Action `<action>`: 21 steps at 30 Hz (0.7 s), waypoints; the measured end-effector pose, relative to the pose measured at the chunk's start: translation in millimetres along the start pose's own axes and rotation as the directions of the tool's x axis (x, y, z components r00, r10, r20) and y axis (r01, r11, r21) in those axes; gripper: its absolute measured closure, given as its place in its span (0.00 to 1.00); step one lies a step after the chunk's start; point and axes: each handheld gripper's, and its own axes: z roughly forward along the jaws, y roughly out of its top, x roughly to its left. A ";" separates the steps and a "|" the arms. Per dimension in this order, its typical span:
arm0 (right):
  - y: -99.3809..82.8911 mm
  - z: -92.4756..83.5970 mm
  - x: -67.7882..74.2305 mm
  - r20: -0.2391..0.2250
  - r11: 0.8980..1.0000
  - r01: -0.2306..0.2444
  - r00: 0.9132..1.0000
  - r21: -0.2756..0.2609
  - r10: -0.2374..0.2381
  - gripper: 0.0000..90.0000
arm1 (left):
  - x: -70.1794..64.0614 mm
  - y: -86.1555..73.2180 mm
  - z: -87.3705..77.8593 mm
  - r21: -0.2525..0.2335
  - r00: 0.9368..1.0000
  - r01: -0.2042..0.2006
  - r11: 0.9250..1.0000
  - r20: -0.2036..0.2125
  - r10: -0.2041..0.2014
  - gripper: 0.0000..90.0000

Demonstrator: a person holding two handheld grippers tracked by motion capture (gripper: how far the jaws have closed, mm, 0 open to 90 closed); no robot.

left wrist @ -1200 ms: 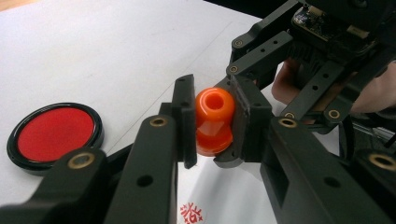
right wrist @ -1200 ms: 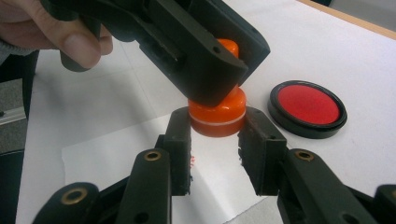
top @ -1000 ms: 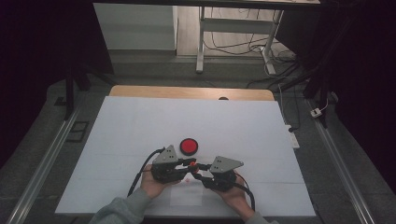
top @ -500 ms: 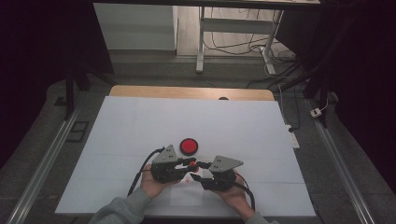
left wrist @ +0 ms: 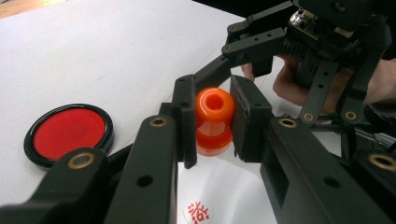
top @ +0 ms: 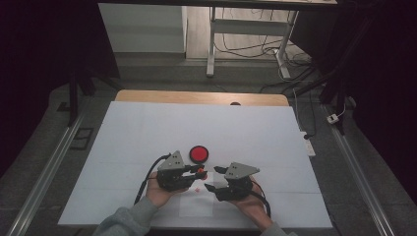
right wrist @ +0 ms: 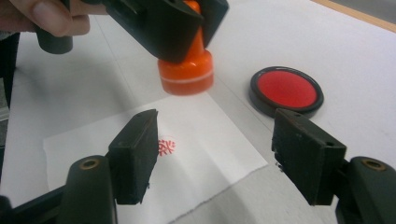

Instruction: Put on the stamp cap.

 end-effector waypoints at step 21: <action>-27.9 -65.0 -33.5 0.152 0.996 -0.086 0.984 -0.026 0.089 0.32 | 6.9 0.9 -9.4 -0.004 1.000 0.018 1.000 -0.022 -0.018 0.81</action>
